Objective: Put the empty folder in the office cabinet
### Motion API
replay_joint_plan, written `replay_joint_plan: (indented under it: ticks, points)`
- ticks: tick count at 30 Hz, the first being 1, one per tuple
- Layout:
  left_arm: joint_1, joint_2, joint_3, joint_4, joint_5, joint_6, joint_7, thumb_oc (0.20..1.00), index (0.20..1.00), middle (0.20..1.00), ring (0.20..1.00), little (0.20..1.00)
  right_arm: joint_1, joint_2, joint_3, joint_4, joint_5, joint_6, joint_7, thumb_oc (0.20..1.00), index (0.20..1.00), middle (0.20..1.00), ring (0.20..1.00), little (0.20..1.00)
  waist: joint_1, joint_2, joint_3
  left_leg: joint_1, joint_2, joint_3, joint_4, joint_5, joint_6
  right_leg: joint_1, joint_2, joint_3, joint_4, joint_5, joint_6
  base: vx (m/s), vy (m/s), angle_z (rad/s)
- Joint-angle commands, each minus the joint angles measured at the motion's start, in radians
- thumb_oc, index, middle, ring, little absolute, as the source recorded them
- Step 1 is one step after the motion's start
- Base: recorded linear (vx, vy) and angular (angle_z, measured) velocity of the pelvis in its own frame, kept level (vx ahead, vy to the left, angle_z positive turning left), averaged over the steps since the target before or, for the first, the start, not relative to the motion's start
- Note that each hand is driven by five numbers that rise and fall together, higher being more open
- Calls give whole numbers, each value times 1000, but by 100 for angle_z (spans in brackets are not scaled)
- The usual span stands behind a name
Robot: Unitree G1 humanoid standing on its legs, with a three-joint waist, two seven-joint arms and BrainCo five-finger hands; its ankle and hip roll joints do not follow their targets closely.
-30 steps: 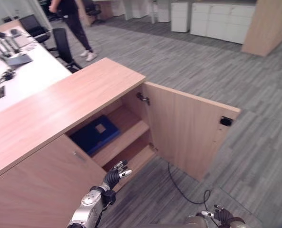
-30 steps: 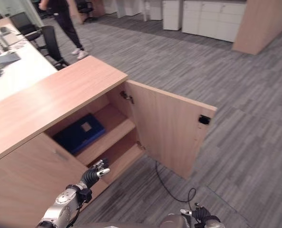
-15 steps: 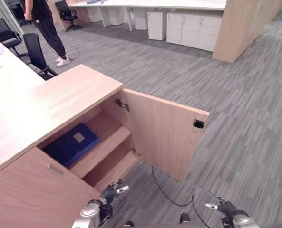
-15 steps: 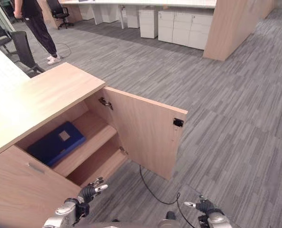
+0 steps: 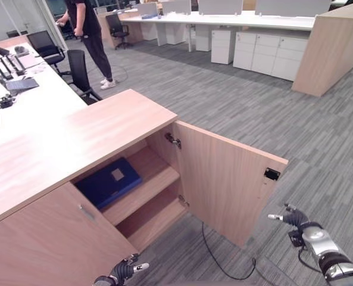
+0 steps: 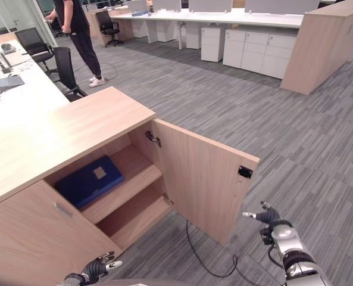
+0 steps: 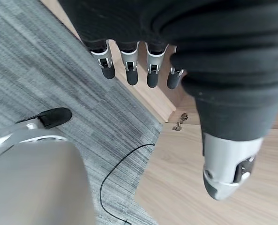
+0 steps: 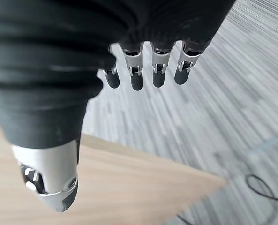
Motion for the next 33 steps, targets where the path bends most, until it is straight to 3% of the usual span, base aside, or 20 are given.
replay_joint_plan:
  ticks: [1, 11, 22, 25, 33]
  points:
    - [-70, 46, -28, -2, 15, -37, -8, 1000, 1000, 1000, 1000, 1000, -119, -12, 23, 47, 35, -46, -28, 1000, 1000, 1000, 1000, 1000, 12, -80, 28, 13, 5, -4, 27, -55, -19, 9, -26, -18, 24, -102, 35, 13, 15, 14]
    - [-47, 55, -53, -9, -5, -29, -11, 1000, 1000, 1000, 1000, 1000, -302, -35, 77, 113, 59, -47, -44, 1000, 1000, 1000, 1000, 1000, 48, -84, 14, 8, -3, -29, 18, -56, -15, 20, -29, -37, 17, -101, 38, 8, 17, 8]
    - [-46, 42, -49, -5, 5, -31, 13, 1000, 1000, 1000, 1000, 1000, -270, 130, 152, 3, 59, -48, -26, 1000, 1000, 1000, 1000, 1000, 51, -72, 17, 8, -5, -37, 14, -56, -13, 23, -31, -40, 16, -103, 35, -1, 3, 1]
    - [-56, 31, -37, -1, 6, -31, 25, 1000, 1000, 1000, 1000, 1000, -213, 194, 175, -95, 69, -56, -12, 1000, 1000, 1000, 1000, 1000, 49, -70, 22, 7, -3, -38, 16, -54, -14, 21, -29, -40, 16, -105, 33, 0, 0, 0]
    - [-63, 3, 31, 27, 41, -35, 47, 1000, 1000, 1000, 1000, 1000, 48, 238, 214, -461, 41, -80, 68, 1000, 1000, 1000, 1000, 1000, 34, -71, 33, -1, 6, -44, 17, -48, -22, 17, -26, -52, 19, -112, 28, -1, -4, 0]
